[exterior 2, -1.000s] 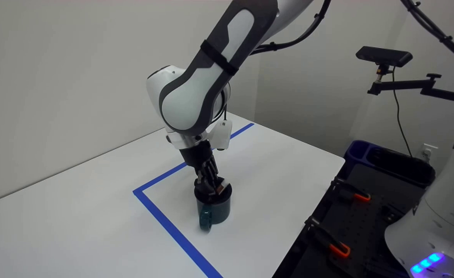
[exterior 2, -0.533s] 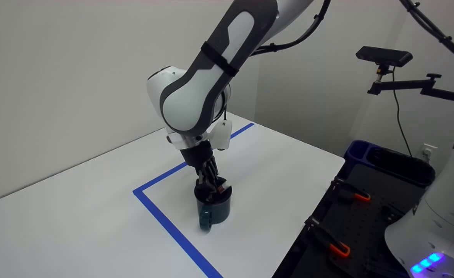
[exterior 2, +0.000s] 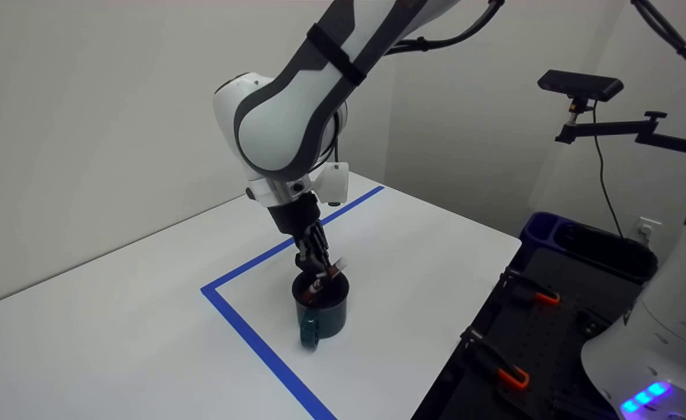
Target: Remove the marker from the mug cup
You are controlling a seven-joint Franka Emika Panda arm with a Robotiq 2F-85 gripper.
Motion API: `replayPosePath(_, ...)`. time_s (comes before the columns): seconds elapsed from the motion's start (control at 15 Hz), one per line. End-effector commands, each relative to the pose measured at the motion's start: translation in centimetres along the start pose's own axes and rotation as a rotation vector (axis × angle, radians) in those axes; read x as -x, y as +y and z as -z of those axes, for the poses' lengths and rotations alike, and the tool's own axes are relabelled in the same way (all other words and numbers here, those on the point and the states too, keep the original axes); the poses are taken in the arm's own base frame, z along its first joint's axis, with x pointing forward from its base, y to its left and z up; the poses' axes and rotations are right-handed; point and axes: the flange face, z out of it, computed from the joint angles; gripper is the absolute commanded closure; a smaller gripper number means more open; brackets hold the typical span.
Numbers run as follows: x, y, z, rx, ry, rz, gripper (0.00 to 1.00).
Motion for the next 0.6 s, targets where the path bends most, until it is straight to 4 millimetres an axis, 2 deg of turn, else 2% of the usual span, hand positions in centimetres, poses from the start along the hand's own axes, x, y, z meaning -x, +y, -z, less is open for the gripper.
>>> replayPosePath(0.0,2.8,-0.9,2.6,0.031,-0.033,0.045,0.95)
replayPosePath(0.27,5.7,-0.1,4.9,0.048,0.025,0.000,0.95)
replayPosePath(0.4,7.4,1.5,5.6,0.037,0.114,-0.086,0.95)
replayPosePath(0.53,8.7,3.8,5.3,0.024,0.185,-0.168,0.95)
